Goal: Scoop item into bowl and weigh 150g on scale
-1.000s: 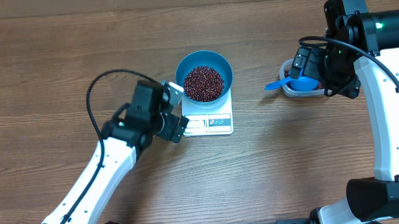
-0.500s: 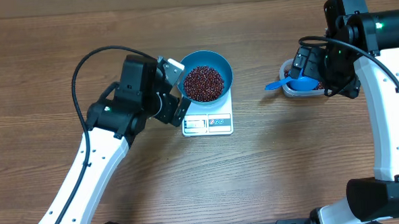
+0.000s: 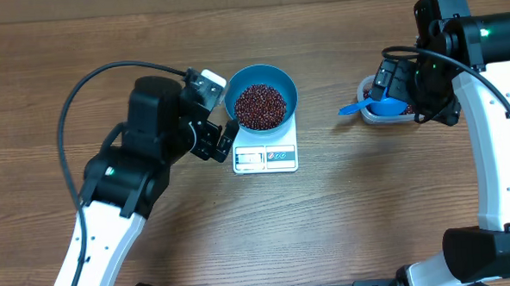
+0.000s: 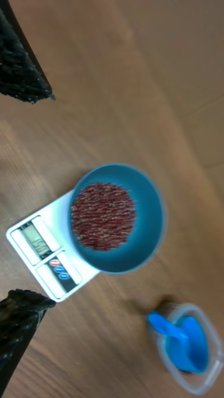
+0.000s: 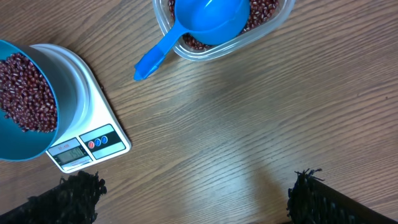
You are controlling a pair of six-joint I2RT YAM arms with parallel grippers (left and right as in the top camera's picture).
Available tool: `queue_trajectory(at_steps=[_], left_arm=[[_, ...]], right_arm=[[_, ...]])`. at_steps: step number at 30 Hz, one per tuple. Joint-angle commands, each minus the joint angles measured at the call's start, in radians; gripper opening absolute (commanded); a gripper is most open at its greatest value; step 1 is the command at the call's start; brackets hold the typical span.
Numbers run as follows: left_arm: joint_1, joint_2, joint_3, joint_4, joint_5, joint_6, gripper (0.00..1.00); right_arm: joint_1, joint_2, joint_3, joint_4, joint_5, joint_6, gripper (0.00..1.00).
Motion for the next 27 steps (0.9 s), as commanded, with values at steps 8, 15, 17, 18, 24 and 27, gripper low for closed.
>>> queue_trajectory(at_steps=[8,15,17,18,24,27], left_arm=[[0.029,-0.193,0.029,0.110,-0.008,0.000,0.99],[0.153,-0.330,0.023,0.133,0.035,0.000,1.00],[0.192,-0.368,0.006,0.168,0.064,0.005,0.99],[0.207,-0.386,-0.007,0.191,0.073,0.006,1.00],[0.264,-0.540,-0.193,0.441,0.115,0.031,1.00],[0.272,-0.620,-0.329,0.600,0.132,0.029,1.00]], right_arm=[[-0.005,-0.019,0.019,0.003,-0.001,-0.015,1.00],[-0.005,-0.019,0.019,0.003,-0.002,-0.015,1.00],[-0.005,-0.019,0.019,0.003,-0.002,-0.015,1.00],[-0.005,-0.019,0.019,0.003,-0.002,-0.015,1.00],[-0.005,-0.019,0.019,0.003,-0.002,-0.015,1.00],[-0.005,-0.019,0.019,0.003,-0.001,-0.015,1.00]])
